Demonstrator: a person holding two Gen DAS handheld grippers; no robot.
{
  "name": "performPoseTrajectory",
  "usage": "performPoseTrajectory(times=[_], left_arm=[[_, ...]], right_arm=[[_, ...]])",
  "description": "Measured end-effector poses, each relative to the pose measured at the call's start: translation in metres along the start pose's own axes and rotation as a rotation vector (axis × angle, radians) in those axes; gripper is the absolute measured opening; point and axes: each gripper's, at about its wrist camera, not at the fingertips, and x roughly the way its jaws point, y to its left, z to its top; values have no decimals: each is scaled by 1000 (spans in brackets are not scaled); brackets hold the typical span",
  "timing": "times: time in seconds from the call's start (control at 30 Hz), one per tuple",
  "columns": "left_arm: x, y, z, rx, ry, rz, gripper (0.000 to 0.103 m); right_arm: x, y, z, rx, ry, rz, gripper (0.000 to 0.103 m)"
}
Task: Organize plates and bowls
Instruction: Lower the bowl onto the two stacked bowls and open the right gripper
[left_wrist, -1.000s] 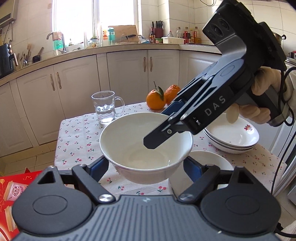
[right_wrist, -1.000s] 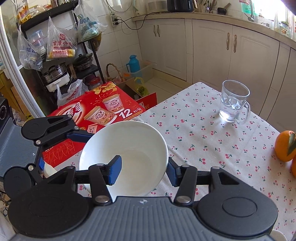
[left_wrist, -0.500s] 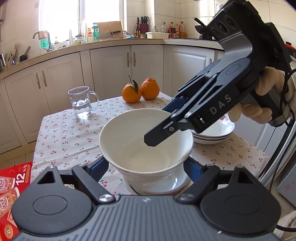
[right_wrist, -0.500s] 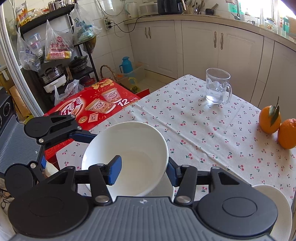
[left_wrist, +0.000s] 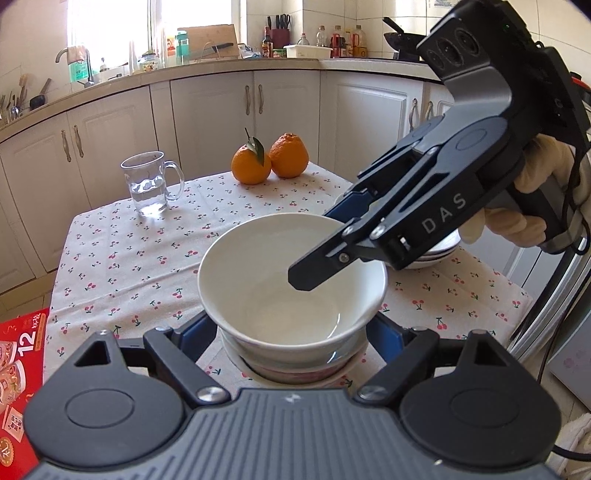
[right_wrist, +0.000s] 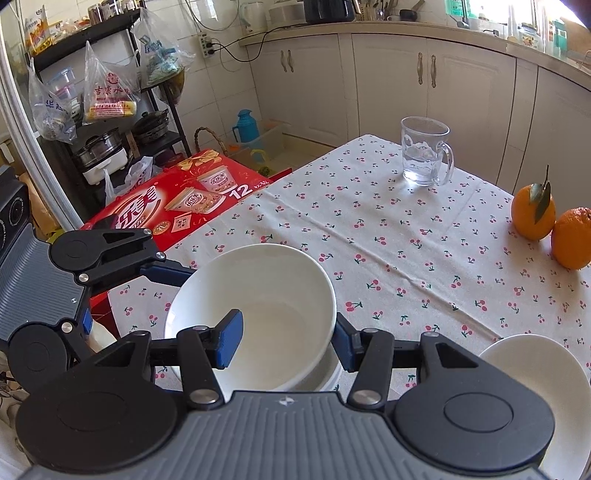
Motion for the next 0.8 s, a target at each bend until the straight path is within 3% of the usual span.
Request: performPoseTrajectory(times=[0.67, 0.8], left_arm=[[7, 3, -3, -23, 6, -21, 90], [4, 2, -4, -4, -4, -4, 93]], right_arm=[[9, -3, -10, 8, 13, -18, 58], [8, -1, -12, -2, 12, -28, 65]])
